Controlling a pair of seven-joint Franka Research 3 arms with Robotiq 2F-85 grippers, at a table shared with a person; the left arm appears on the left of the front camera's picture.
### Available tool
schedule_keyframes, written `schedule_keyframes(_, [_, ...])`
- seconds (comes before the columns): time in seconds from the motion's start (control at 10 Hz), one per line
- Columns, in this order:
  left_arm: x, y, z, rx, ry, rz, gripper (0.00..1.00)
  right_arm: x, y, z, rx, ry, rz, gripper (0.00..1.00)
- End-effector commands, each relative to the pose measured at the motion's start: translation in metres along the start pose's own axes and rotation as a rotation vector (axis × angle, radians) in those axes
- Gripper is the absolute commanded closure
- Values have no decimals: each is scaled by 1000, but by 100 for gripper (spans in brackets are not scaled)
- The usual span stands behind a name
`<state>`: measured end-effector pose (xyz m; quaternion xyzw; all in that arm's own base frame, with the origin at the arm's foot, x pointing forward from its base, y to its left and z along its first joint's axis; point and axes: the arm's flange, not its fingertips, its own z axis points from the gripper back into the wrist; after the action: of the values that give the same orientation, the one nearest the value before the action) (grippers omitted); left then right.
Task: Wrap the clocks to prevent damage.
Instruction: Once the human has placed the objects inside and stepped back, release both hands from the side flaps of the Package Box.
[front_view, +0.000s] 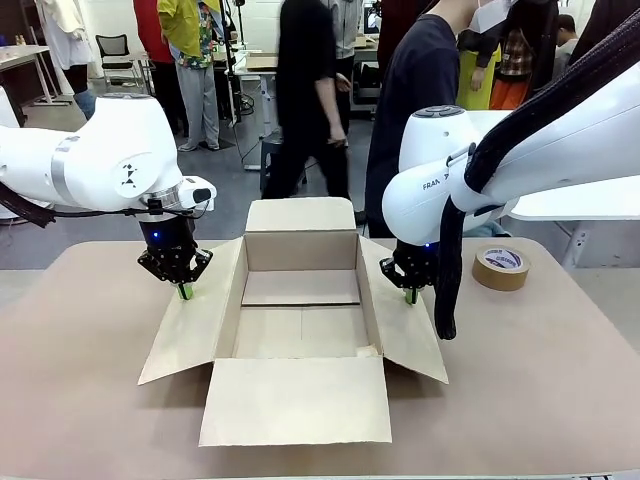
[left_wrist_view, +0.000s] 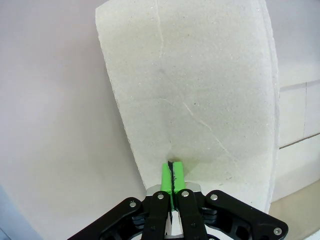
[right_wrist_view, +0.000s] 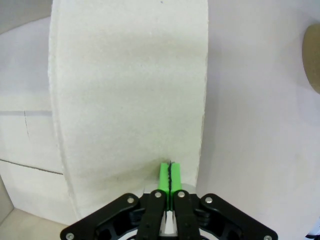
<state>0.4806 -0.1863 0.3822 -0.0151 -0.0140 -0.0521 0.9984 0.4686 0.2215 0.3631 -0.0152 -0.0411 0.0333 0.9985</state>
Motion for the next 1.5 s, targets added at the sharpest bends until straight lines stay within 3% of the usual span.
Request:
schedule_keyframes(0.0, [0, 0, 0, 0, -1, 0, 100, -1, 1, -2, -1, 3, -2, 99])
schedule_keyframes(1.4, [0, 0, 0, 0, -1, 0, 100, -1, 1, -2, -1, 3, -2, 99])
